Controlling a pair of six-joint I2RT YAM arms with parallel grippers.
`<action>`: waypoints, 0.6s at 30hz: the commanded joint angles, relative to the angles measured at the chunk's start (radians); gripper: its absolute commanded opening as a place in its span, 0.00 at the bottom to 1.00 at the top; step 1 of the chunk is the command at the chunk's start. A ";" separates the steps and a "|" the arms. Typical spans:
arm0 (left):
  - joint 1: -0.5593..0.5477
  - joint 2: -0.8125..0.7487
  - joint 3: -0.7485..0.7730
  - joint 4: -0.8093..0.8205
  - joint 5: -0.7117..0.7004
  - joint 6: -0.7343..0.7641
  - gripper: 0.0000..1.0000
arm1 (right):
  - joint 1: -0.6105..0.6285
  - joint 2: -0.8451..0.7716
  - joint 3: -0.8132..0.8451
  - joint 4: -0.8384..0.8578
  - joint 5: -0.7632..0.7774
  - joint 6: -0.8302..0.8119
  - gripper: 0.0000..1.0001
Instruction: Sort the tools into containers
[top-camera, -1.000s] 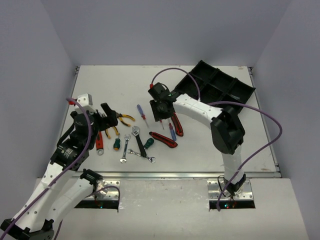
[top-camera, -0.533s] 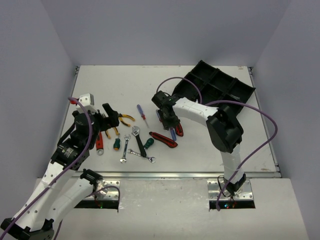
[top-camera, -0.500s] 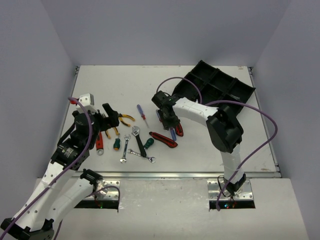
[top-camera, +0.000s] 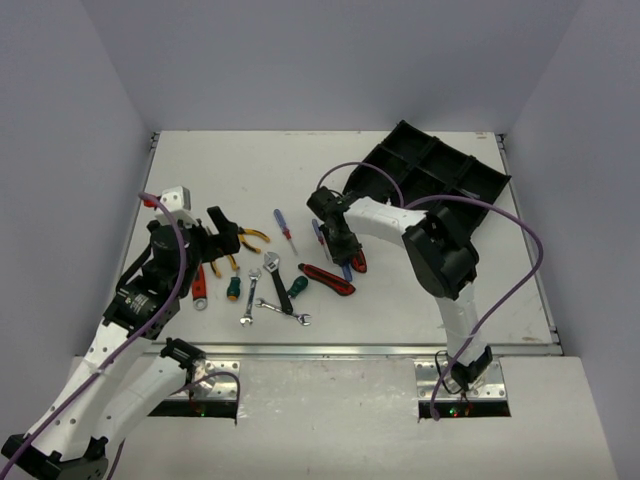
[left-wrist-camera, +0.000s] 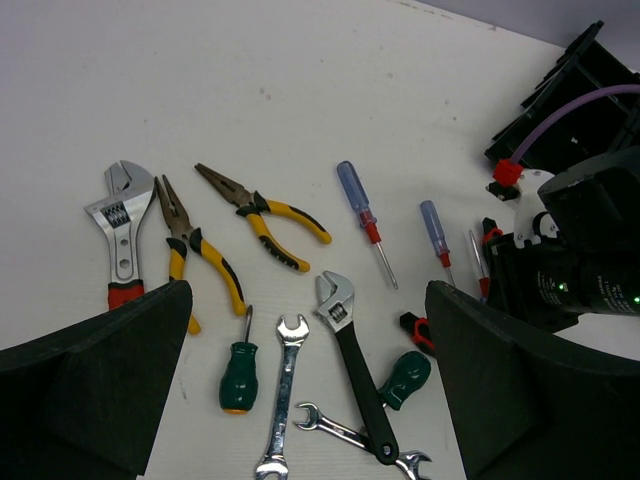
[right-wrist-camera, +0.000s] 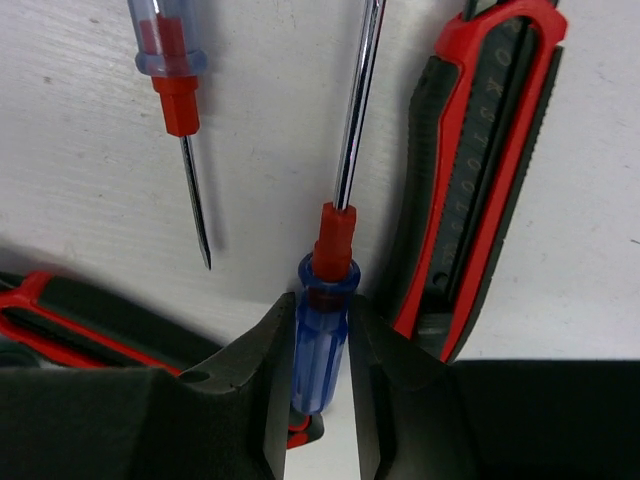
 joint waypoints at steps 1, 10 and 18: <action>-0.007 -0.003 0.002 0.055 0.012 0.012 1.00 | -0.003 0.026 0.011 0.028 -0.006 0.002 0.24; -0.007 -0.008 0.003 0.057 0.015 0.014 1.00 | -0.002 -0.069 0.062 -0.001 0.015 0.002 0.00; -0.007 -0.005 0.002 0.057 0.011 0.014 1.00 | -0.160 -0.126 0.359 -0.073 0.046 -0.064 0.00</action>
